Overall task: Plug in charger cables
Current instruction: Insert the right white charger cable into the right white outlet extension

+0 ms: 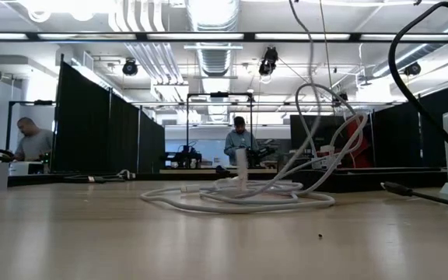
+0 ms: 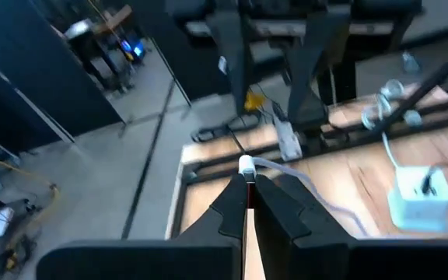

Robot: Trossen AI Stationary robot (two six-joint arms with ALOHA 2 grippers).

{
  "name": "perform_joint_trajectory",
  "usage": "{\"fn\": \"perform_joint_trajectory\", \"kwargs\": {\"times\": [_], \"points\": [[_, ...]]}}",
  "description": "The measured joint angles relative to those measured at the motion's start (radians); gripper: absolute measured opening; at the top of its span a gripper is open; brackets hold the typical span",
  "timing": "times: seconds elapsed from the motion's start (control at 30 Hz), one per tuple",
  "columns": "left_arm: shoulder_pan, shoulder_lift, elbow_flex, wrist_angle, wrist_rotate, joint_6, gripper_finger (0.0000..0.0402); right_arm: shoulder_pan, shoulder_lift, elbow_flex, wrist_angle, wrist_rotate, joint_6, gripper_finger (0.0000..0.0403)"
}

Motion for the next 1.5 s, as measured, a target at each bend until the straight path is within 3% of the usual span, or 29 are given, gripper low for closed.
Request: {"fn": "perform_joint_trajectory", "kwargs": {"times": [0.13, 0.4, 0.63, 0.73, 0.83, 1.17, 1.5], "points": [[-0.003, -0.026, 0.0, 0.06, 0.058, -0.01, 0.0002, 0.0, -0.02, -0.036, 0.128, -0.002, -0.036, 0.0162], [-0.017, -0.078, 0.0, 0.113, 0.077, -0.098, 0.0002, 0.0, -0.005, -0.132, 0.633, -0.111, -0.248, 0.0161], [-0.04, -0.12, 0.0, 0.139, 0.121, -0.169, 0.0002, 0.0, 0.054, -0.139, 0.814, -0.12, -0.411, 0.0151], [-0.046, -0.13, 0.0, 0.142, 0.123, -0.175, 0.0002, 0.0, 0.07, -0.136, 0.913, -0.196, -0.391, 0.0149], [-0.046, -0.128, 0.0, 0.137, 0.123, -0.175, 0.0002, 0.0, 0.096, -0.136, 0.957, -0.265, -0.333, 0.0149], [-0.048, -0.113, -0.001, 0.134, 0.153, -0.174, 0.0002, 0.0, 0.135, -0.12, 0.979, -0.272, -0.183, 0.0148], [-0.051, -0.113, -0.001, 0.134, 0.154, -0.173, 0.0002, 0.0, 0.13, -0.118, 0.987, -0.272, -0.14, 0.0082]]}}
